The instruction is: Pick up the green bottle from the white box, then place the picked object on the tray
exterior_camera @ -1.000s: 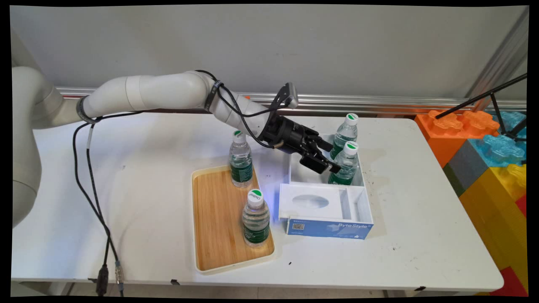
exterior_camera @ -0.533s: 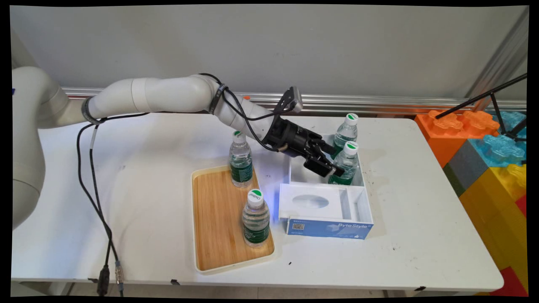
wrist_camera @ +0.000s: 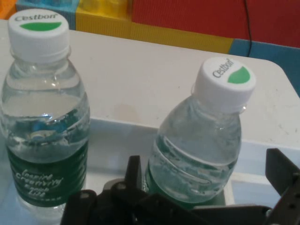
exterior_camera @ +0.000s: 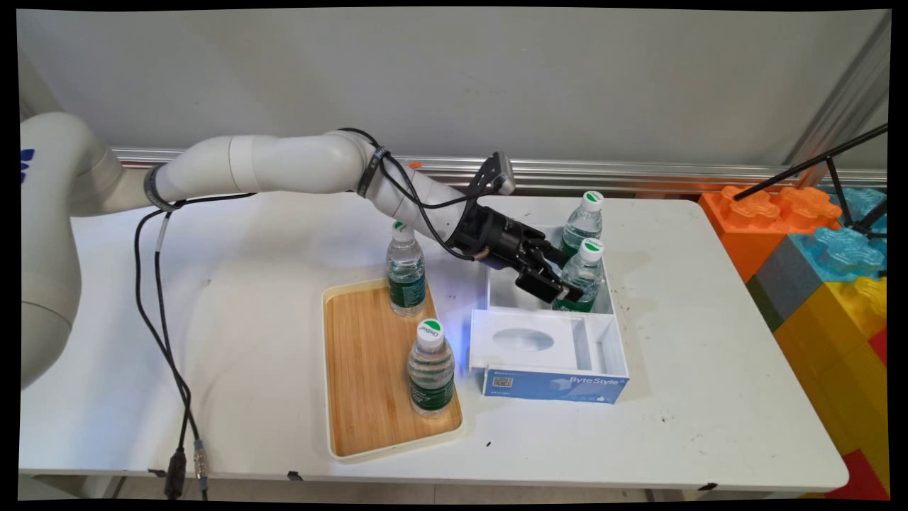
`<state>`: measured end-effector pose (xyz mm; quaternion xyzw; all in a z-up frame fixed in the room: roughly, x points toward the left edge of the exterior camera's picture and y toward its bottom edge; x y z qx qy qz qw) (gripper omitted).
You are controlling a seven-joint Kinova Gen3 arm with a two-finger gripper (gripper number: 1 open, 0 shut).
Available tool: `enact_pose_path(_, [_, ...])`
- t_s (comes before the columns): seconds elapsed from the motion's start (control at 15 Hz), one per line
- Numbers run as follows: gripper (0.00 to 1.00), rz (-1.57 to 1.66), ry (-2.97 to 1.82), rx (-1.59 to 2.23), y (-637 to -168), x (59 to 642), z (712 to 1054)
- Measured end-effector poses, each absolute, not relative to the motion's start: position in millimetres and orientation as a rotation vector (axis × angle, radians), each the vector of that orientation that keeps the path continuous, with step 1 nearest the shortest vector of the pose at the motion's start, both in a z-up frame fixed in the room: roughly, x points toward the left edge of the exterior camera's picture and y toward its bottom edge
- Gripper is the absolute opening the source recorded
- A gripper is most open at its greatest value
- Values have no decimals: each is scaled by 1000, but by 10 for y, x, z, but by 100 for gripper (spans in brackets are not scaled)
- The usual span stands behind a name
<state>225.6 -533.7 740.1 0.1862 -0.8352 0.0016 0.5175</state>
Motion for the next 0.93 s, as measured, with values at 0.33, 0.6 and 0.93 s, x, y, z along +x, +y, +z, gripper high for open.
enact_pose_path(0.33, [100,10,-2005,447,-5366,2237,7372])
enact_pose_path(0.6, [0,18,-2001,444,-5388,2225,7362])
enact_pose_path(0.93, [0,19,-1997,442,-5390,2225,7355])
